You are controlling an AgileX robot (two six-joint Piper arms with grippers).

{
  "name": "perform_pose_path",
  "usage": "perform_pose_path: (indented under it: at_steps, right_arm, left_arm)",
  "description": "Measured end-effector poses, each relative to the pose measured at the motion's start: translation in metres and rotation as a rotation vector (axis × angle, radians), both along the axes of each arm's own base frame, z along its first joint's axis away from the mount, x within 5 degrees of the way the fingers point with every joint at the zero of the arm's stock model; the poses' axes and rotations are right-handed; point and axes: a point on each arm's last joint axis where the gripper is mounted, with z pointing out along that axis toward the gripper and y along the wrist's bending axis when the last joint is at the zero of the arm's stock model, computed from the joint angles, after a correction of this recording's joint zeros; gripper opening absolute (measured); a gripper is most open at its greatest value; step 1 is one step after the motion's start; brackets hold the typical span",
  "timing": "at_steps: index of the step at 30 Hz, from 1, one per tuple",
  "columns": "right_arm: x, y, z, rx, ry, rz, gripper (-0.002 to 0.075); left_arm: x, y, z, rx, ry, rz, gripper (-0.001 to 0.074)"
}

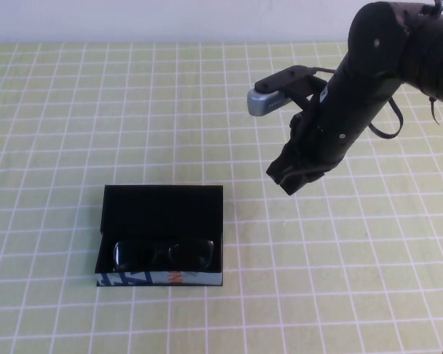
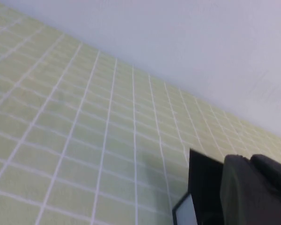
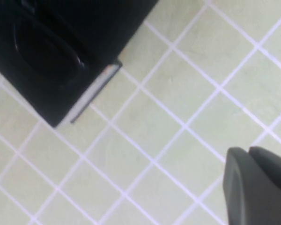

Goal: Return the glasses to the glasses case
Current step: Close the glasses case

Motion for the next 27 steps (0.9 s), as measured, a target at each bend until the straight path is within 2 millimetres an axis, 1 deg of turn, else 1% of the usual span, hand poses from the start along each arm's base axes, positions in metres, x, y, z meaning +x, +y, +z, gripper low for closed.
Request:
perform_pose_path:
  at_steps: [4, 8, 14, 16, 21, 27]
  right_arm:
    - [0.004, 0.006, -0.001, 0.073, -0.038, -0.032, -0.0016]
    - [0.006, 0.008, 0.0, 0.109, -0.057, -0.047, -0.0016]
    - [0.005, 0.009, 0.0, 0.113, -0.045, -0.047, -0.0017]
    - [0.005, 0.01, 0.001, 0.124, -0.037, -0.049, -0.0017]
    - [0.004, 0.008, 0.001, 0.138, -0.006, -0.056, -0.0017]
    - [0.013, -0.007, 0.003, 0.187, 0.016, -0.115, -0.0018]
  left_arm:
    - [0.005, -0.006, -0.003, -0.066, 0.145, -0.063, -0.0001]
    - [0.017, -0.015, 0.005, -0.047, 0.327, -0.151, -0.0001]
    - [0.047, -0.034, 0.004, 0.09, 0.67, -0.332, -0.0001]
    - [0.059, -0.042, 0.005, 0.141, 0.746, -0.419, -0.0001]
    - [0.091, -0.059, 0.006, 0.181, 0.805, -0.584, -0.0001]
    - [0.126, -0.076, -0.004, 0.164, 0.824, -0.714, -0.0001]
